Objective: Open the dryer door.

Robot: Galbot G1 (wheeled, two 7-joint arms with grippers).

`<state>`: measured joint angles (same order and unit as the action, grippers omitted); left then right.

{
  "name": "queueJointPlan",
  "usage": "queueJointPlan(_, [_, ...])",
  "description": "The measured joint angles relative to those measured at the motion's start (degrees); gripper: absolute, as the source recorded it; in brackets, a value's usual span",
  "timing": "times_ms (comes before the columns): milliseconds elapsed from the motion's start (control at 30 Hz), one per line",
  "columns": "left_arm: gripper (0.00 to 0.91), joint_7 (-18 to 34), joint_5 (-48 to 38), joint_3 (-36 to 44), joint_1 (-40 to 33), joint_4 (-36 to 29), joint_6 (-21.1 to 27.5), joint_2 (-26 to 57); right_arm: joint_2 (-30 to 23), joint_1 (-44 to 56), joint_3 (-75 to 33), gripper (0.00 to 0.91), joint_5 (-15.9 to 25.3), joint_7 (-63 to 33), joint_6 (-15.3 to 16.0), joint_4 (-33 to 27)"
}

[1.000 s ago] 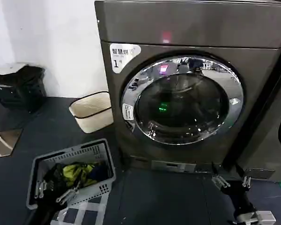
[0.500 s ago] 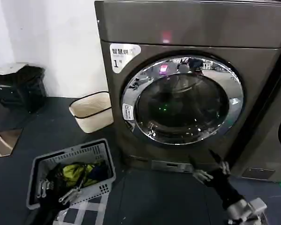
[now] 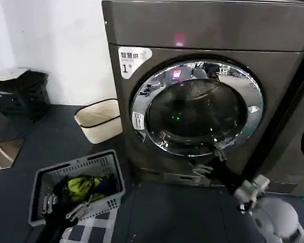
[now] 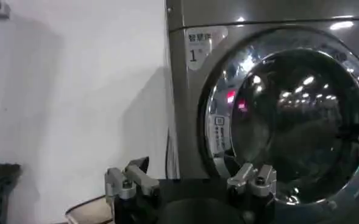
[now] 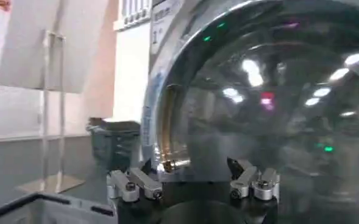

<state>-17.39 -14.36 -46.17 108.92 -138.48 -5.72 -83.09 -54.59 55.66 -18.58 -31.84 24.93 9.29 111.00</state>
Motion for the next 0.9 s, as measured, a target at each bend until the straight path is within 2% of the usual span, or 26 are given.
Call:
queueJointPlan(300, [0.907,-0.03,0.01,-0.34,0.79,-0.35,-0.15,-0.58,-2.67,-12.70,10.81,0.907,0.22,-0.04,-0.08,-9.27])
queueJointPlan(900, [0.907,-0.42,0.54,-0.49,0.82,-0.31,0.58,-1.51,-9.50,-24.68,19.80,0.907,3.20,0.27,-0.77,-21.10])
